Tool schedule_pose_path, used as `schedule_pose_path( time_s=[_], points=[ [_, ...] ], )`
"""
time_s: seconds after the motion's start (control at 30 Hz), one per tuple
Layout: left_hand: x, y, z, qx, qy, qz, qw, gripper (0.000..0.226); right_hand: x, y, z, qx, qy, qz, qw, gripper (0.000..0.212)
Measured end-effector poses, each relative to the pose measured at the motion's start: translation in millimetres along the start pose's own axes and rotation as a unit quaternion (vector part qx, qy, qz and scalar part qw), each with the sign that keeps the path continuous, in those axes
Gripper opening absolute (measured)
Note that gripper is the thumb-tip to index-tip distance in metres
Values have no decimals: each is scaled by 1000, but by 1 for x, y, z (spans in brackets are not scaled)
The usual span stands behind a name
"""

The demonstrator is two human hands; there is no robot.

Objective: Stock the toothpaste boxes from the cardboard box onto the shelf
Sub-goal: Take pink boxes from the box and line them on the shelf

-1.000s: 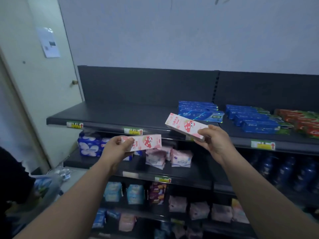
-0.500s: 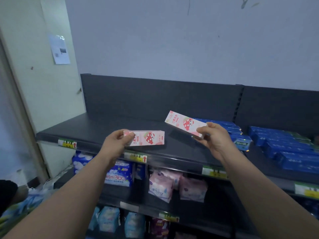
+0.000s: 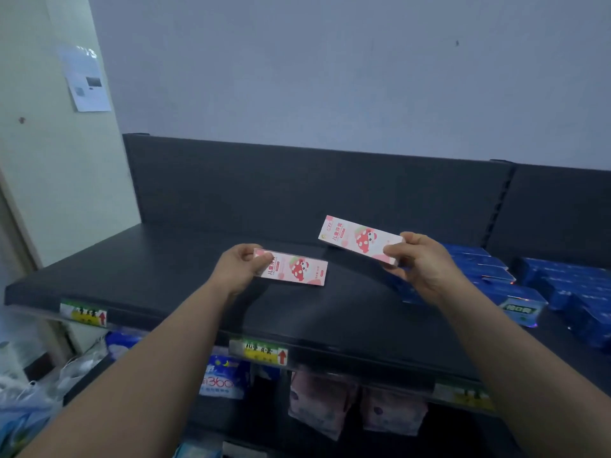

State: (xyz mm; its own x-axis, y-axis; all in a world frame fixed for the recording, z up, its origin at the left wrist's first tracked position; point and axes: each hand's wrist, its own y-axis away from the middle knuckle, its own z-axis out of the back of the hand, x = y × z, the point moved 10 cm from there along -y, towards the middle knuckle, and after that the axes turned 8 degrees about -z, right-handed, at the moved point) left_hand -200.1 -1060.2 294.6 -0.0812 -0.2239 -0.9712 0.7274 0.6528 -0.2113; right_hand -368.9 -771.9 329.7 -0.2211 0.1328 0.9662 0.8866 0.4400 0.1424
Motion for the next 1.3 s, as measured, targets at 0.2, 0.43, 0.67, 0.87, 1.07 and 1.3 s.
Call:
schedule_pose_path(
  time_s=[0.2, 0.43, 0.67, 0.87, 1.07, 1.3],
  points=[
    [14, -66, -20, 56, -25, 7, 998, 10, 4, -24, -7, -41, 36, -2, 999, 43],
    [32, -130, -38, 88, -73, 6, 993, 48, -5, -49, -23, -49, 62, -23, 997, 38],
    [42, -156, -41, 83, -120, -10, 989, 28, -27, -71, -46, -28, 107, -47, 993, 39],
    [42, -162, -47, 99, -145, -23, 984, 26, -41, -91, -55, -40, 133, -59, 989, 42],
    [42, -167, -39, 98, -137, -20, 986, 18, -50, -104, -69, -58, 218, -68, 972, 45],
    [29, -153, -25, 77, -104, -43, 991, 21, -54, -110, -81, -101, 261, -54, 958, 49]
  ],
)
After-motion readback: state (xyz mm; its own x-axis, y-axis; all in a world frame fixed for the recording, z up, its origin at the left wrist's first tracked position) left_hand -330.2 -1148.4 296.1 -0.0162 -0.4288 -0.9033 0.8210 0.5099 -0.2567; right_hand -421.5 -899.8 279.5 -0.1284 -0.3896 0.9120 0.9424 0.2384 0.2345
